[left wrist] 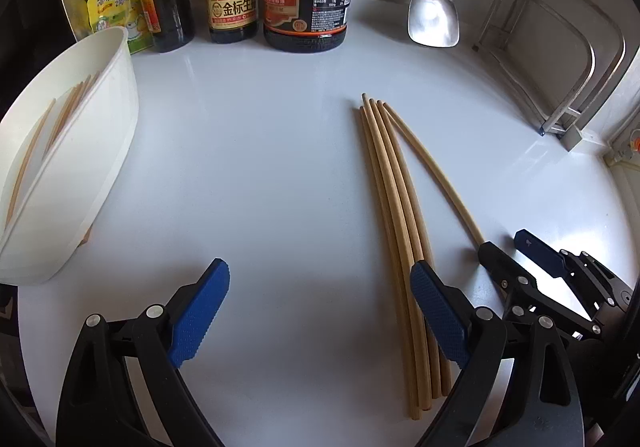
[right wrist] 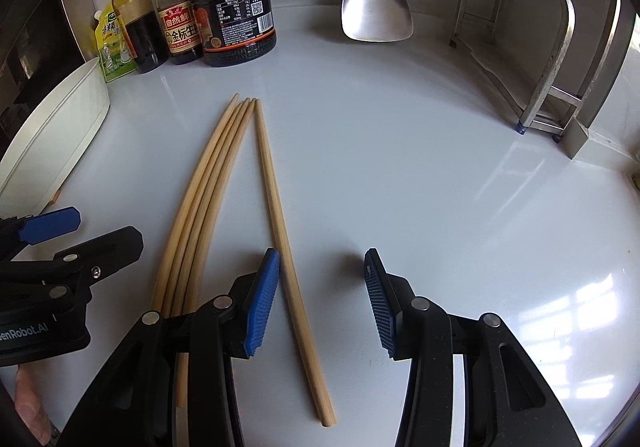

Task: Organize utensils
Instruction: 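Close the right tool on one wooden chopstick while the left tool grasps another, then carry the right tool's chopstick into the white bowl and open it while the left tool does the same, then withdraw both open tools from the bowl back over the chopstick row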

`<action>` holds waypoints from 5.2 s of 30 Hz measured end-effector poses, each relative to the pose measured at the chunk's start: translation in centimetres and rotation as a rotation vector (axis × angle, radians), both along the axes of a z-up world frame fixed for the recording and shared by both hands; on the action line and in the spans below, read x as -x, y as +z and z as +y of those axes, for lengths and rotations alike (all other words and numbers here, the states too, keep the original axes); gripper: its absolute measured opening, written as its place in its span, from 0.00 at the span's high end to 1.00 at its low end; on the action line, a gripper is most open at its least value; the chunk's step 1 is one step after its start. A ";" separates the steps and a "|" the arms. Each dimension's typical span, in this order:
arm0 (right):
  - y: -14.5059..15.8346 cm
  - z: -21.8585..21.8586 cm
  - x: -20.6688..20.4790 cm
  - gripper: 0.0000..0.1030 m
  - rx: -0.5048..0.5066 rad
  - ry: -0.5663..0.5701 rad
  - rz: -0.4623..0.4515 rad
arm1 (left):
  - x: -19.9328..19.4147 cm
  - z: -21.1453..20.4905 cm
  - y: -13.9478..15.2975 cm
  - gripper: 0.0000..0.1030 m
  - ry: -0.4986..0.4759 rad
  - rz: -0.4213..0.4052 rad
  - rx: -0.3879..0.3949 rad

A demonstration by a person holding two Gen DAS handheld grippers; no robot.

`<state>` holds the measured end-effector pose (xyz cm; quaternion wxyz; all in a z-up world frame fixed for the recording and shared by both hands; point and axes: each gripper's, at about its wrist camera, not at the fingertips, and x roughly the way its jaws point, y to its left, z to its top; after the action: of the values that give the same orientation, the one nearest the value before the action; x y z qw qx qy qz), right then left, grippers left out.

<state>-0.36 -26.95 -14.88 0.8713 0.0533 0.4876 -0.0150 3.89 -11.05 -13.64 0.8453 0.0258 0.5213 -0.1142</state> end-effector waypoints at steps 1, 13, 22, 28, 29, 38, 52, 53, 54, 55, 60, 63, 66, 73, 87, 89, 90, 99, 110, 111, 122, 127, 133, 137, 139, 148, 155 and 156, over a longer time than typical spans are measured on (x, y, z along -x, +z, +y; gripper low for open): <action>0.0 -0.1 0.1 0.59 -0.002 0.000 -0.001 | -0.1 -0.2 -0.2 0.12 0.000 0.004 -0.001; -0.1 -0.6 -0.1 0.59 -0.005 0.007 -0.007 | -0.8 -0.3 -1.3 0.12 0.020 0.011 -0.025; -0.1 -0.6 -0.4 0.59 -0.004 0.014 -0.008 | -1.0 0.9 -1.6 0.12 0.050 0.009 -0.039; 0.0 -0.9 -0.5 0.59 0.003 0.010 -0.015 | -0.9 0.4 -1.3 0.12 0.044 0.004 -0.023; 0.0 -1.0 -0.5 0.59 0.004 0.009 -0.014 | -0.9 0.2 -1.3 0.12 0.040 0.002 -0.023; -0.2 -1.7 -0.6 0.59 0.006 -0.006 -0.008 | -0.6 -0.6 -2.1 0.06 0.027 0.001 -0.089; -0.5 -1.5 -1.8 0.68 0.042 0.052 -0.028 | -0.5 -1.1 -1.6 0.36 0.001 -0.048 -0.077; -0.5 -1.3 -1.9 0.73 0.042 0.065 -0.027 | -0.4 -1.2 -1.5 0.40 -0.006 -0.053 -0.074; -0.4 -1.0 -1.9 0.85 0.046 0.075 -0.025 | -0.3 -1.3 -1.4 0.49 -0.011 -0.056 -0.073; -0.4 -0.7 -2.0 0.93 0.049 0.084 -0.023 | -0.3 -1.4 -1.3 0.60 -0.017 -0.058 -0.070; -0.3 -0.2 -1.9 0.94 0.027 0.092 -0.011 | -0.5 -1.2 -1.1 0.93 -0.024 -0.042 -0.061; 0.1 -0.3 -1.6 0.94 -0.005 0.078 -0.003 | -0.5 -0.6 -0.9 0.93 -0.018 -0.024 -0.048; 1.1 -0.3 -1.1 0.94 -0.033 0.057 -0.010 | -0.4 0.2 0.2 0.93 -0.016 -0.035 -0.024; 5.1 1.0 -1.0 0.94 -0.082 0.043 -0.054 | 0.4 3.5 4.9 0.93 -0.002 -0.107 0.023; 13.0 15.7 -6.8 0.94 -0.165 0.237 -0.152 | -2.1 17.9 11.6 0.93 0.152 -0.195 -0.014; 13.4 18.3 -8.3 0.94 -0.176 0.271 -0.156 | -3.0 20.2 11.8 0.93 0.175 -0.197 -0.023; 13.5 19.6 -9.1 0.94 -0.181 0.285 -0.157 | -3.5 21.3 11.9 0.93 0.188 -0.198 -0.025; 10.3 28.1 -15.0 0.94 -0.212 0.326 -0.066 | -7.9 28.0 9.6 0.93 0.226 -0.148 -0.045; 6.6 31.9 -16.6 0.94 -0.182 0.315 0.043 | -10.6 29.5 5.4 0.93 0.196 -0.041 -0.046; 6.4 32.0 -16.7 0.94 -0.180 0.312 0.049 | -10.8 29.5 5.1 0.93 0.193 -0.035 -0.046; 6.7 31.5 -16.2 0.86 -0.170 0.292 0.033 | -11.1 30.9 4.6 0.68 0.227 -0.004 -0.031; 7.4 30.7 -15.5 0.78 -0.165 0.275 0.005 | -10.3 31.5 5.9 0.31 0.257 -0.052 -0.023; 8.0 30.3 -14.4 0.78 -0.160 0.269 -0.006 | -9.4 31.7 6.8 0.31 0.267 -0.063 -0.023; 8.6 30.0 -13.3 0.77 -0.160 0.264 -0.015 | -8.6 31.5 7.4 0.29 0.266 -0.071 -0.023; 9.0 29.8 -12.8 0.76 -0.158 0.262 -0.027 | -8.1 31.4 7.7 0.28 0.266 -0.077 -0.020; 11.2 28.3 -9.7 0.73 -0.150 0.247 -0.072 | -5.7 30.1 9.5 0.27 0.254 -0.112 -0.012; 12.2 25.9 -7.2 0.71 -0.146 0.221 -0.093 | -3.7 28.4 10.8 0.23 0.241 -0.133 0.001; 12.4 25.5 -6.8 0.71 -0.145 0.216 -0.096 | -3.4 28.1 10.9 0.23 0.238 -0.134 0.002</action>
<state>6.42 -1.41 -2.52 0.8841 0.0639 0.4478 0.1168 7.26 17.00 -2.75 0.8859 -0.0296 0.4627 -0.0117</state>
